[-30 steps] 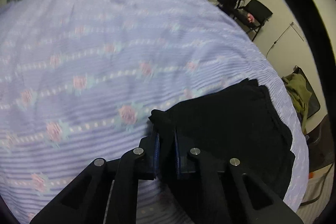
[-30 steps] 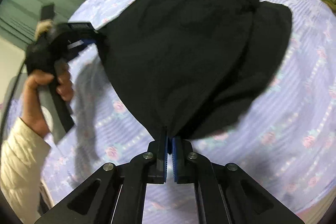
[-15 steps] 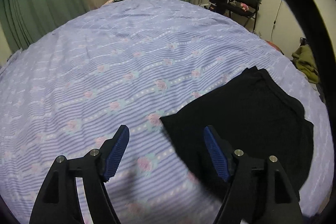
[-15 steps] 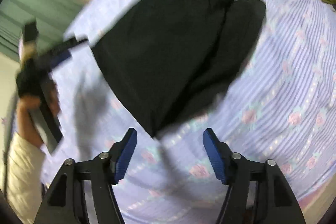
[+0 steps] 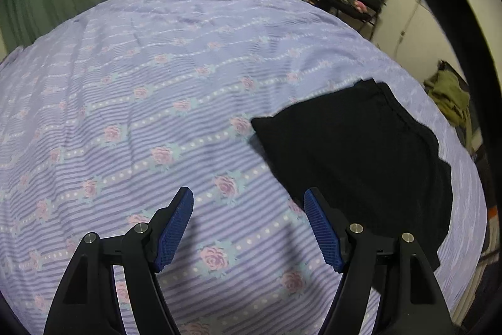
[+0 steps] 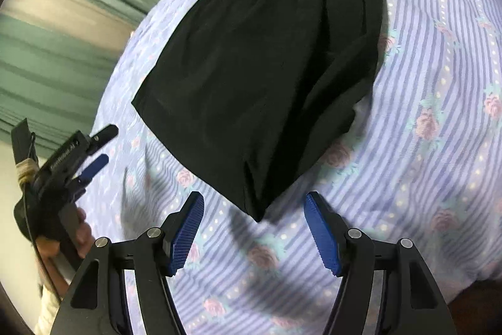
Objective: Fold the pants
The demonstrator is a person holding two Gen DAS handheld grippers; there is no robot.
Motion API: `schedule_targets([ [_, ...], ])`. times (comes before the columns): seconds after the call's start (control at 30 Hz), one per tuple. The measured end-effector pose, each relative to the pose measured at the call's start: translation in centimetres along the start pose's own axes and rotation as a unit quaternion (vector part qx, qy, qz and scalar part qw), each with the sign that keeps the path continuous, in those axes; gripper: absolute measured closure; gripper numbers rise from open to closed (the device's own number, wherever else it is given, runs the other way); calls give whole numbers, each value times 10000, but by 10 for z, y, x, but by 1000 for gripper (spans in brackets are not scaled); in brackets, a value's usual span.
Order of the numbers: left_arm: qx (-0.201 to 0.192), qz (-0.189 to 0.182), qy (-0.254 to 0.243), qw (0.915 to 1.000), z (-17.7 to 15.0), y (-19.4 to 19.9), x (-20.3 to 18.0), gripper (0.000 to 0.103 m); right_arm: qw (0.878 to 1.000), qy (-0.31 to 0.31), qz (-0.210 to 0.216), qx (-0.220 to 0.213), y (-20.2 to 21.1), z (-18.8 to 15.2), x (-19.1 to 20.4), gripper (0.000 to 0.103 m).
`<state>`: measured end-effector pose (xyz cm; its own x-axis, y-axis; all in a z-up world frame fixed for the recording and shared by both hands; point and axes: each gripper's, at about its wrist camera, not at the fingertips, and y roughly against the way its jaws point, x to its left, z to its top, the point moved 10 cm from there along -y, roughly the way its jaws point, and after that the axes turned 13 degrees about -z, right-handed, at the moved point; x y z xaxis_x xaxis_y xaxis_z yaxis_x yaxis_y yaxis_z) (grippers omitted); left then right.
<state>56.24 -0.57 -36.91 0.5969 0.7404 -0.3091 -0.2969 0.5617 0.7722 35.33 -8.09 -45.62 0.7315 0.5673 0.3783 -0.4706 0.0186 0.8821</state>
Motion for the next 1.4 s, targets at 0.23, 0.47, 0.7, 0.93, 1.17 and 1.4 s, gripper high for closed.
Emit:
schedule_targets([
  [0.23,146,-487,-5,9987,0,-22,-2,32,9983,-393,266,-351,-6,13,7,33],
  [0.47,129,-1301,906,9873,26,-60,2,38,9960,-403,600,-524,-11,39,31,34],
  [0.7,137,-1407,980,9851,39,-87,-6,60,9974,-200,494,-480,-20,41,38,36],
  [0.93,183,-1099,868,9900,43,-90,-5,83,9982,-31,428,-429,-20,48,35,50],
  [1.17,297,-591,521,9965,52,-73,-19,89,9948,755,455,-507,-10,60,45,85],
  [1.4,243,-369,383,9983,51,-6,-49,90,9851,1551,564,-474,55,94,63,90],
])
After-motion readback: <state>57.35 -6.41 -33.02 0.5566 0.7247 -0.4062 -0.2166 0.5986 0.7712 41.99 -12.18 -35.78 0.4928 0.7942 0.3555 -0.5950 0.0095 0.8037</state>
